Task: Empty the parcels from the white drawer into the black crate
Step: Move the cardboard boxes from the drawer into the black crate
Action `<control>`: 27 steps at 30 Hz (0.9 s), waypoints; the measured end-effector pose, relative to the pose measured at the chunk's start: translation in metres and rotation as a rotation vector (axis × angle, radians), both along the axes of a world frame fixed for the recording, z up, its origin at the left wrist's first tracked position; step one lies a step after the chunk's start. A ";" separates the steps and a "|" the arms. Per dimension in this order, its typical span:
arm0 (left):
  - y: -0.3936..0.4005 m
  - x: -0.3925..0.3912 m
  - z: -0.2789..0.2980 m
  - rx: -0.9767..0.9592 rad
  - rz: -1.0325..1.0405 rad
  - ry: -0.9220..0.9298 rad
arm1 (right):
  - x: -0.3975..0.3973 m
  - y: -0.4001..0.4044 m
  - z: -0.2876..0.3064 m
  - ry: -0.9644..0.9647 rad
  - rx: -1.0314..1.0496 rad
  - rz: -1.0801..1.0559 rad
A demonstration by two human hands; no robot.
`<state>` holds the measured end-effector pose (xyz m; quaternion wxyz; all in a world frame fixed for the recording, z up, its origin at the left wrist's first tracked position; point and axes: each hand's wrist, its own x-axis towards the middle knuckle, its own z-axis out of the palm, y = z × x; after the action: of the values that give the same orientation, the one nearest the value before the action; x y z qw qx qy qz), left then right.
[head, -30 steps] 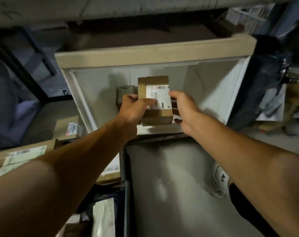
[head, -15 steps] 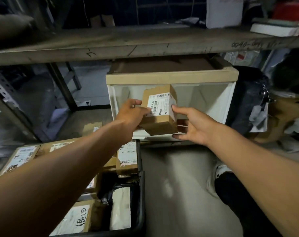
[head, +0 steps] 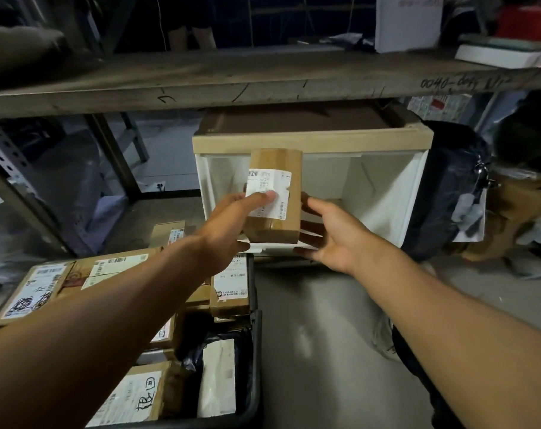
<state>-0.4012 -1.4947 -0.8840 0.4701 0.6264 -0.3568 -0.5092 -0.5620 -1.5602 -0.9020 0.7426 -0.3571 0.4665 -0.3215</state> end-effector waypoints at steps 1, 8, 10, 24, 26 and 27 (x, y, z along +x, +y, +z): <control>0.000 -0.001 -0.001 -0.004 0.003 -0.002 | -0.001 -0.001 0.000 -0.007 0.010 0.010; -0.012 0.000 -0.012 -0.097 0.204 -0.036 | -0.001 -0.008 -0.002 0.030 -0.004 -0.063; -0.013 0.001 -0.013 -0.077 0.171 -0.081 | -0.002 -0.011 -0.002 0.022 0.016 -0.087; -0.015 0.009 -0.024 -0.048 0.171 -0.038 | -0.001 -0.010 -0.007 0.094 -0.086 0.036; -0.017 0.009 -0.025 -0.056 0.222 -0.059 | 0.000 -0.011 -0.009 0.080 -0.086 -0.015; -0.017 0.008 -0.023 -0.055 0.235 -0.062 | 0.000 -0.012 -0.010 0.061 -0.070 -0.046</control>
<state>-0.3930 -1.5113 -0.9071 0.5324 0.6660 -0.3093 -0.4212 -0.5621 -1.5721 -0.9116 0.7074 -0.3818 0.4855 -0.3436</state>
